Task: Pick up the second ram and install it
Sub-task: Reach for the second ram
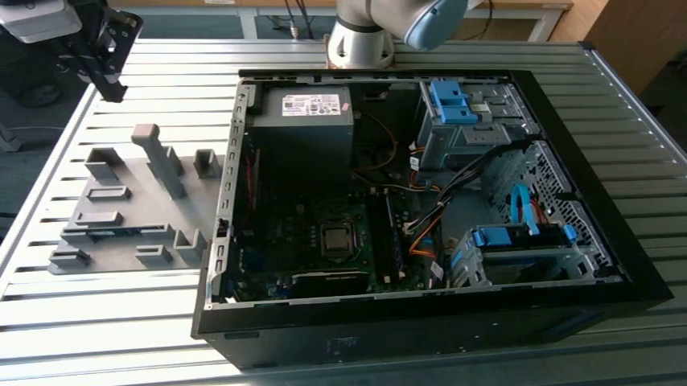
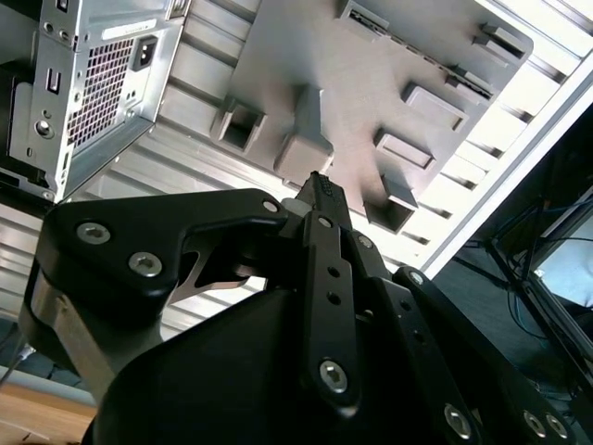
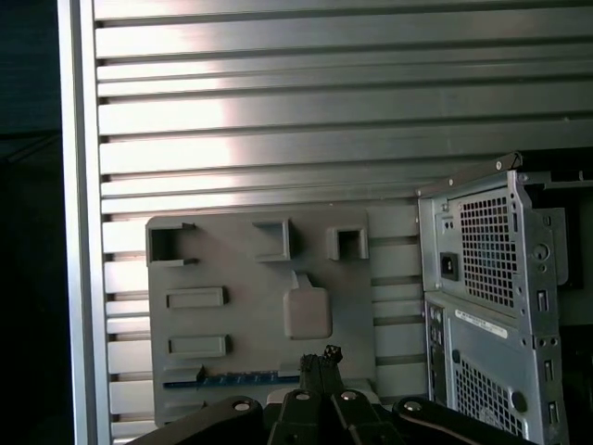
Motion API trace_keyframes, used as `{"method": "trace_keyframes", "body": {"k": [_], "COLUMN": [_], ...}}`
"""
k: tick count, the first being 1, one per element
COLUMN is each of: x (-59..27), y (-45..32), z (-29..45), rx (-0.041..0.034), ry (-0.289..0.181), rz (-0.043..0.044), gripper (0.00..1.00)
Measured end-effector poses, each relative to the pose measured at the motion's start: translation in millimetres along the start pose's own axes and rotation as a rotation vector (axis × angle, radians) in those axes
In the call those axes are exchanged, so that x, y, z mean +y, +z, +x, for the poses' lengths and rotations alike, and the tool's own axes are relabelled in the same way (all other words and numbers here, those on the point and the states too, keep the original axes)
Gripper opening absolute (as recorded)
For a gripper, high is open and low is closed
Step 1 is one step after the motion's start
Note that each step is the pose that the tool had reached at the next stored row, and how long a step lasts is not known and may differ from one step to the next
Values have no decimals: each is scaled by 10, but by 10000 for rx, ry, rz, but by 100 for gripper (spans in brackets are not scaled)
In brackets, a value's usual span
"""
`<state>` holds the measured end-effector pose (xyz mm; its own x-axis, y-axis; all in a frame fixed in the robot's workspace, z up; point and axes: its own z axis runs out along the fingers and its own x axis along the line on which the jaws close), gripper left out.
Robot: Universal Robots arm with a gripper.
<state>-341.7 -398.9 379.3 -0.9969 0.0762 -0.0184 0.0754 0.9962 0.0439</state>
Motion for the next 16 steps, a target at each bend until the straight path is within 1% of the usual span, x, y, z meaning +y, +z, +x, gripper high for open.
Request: {"method": "trace_keyframes", "body": {"k": [16], "x": [-7], "y": [5], "z": [90], "rx": [1], "ry": [0], "rz": [0], "gripper": [11]}}
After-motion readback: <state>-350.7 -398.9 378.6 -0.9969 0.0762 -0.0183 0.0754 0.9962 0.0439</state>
